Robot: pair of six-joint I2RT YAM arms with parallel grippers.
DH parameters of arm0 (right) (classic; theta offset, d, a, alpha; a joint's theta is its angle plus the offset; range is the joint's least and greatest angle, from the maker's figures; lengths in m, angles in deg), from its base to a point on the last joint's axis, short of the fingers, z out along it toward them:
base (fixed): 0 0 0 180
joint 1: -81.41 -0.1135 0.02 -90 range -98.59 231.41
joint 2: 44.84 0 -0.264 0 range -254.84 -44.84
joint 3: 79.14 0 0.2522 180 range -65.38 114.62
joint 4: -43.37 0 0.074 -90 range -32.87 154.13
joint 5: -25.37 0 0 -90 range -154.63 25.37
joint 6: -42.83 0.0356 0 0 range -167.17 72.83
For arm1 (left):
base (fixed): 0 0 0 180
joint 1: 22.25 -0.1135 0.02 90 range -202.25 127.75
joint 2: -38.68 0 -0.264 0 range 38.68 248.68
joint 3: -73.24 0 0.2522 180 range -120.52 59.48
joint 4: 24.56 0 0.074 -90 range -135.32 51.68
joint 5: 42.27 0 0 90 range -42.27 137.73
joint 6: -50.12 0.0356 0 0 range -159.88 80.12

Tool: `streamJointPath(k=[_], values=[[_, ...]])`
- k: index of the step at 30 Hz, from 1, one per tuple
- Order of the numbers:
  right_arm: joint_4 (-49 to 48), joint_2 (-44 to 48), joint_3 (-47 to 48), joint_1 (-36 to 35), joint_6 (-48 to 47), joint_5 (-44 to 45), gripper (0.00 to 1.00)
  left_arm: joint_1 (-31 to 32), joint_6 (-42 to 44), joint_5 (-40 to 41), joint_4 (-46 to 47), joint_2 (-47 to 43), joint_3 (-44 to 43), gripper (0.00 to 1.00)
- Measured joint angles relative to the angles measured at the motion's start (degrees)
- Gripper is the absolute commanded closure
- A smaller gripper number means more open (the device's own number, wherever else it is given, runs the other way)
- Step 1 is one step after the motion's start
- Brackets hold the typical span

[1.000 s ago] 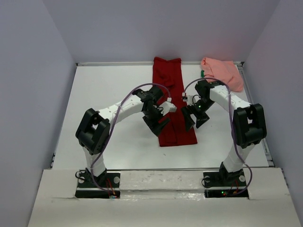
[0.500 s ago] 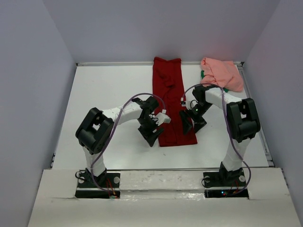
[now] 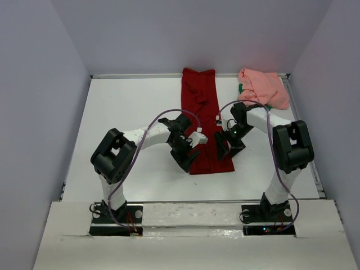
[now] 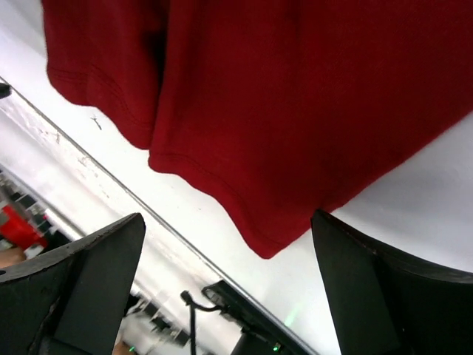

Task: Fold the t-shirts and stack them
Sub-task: Grab the bottom of the folded rectangular tshirt with both arms

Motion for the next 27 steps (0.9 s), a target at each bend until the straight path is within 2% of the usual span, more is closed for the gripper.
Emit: streamJointPath(k=[6,11,18,27], values=[[-5.8,11.4,-5.4,0.0,-2.7,2.1,0.00,1.0,-1.0,0.0,2.9,0.6,0.5,0.28],[-6.8,19.5,-7.7,0.0,-4.3,6.0,0.00,1.3,-1.7,0.5,4.1,1.1,0.5,0.28],[-5.8,21.6,-7.9,0.0,-8.6,8.6,0.00,1.4,-2.2,1.5,5.5,1.1,0.5,0.31],[-6.5,23.5,-13.0,0.0,-15.8,10.9,0.00,1.7,-2.5,3.8,6.9,1.1,0.6,0.33]])
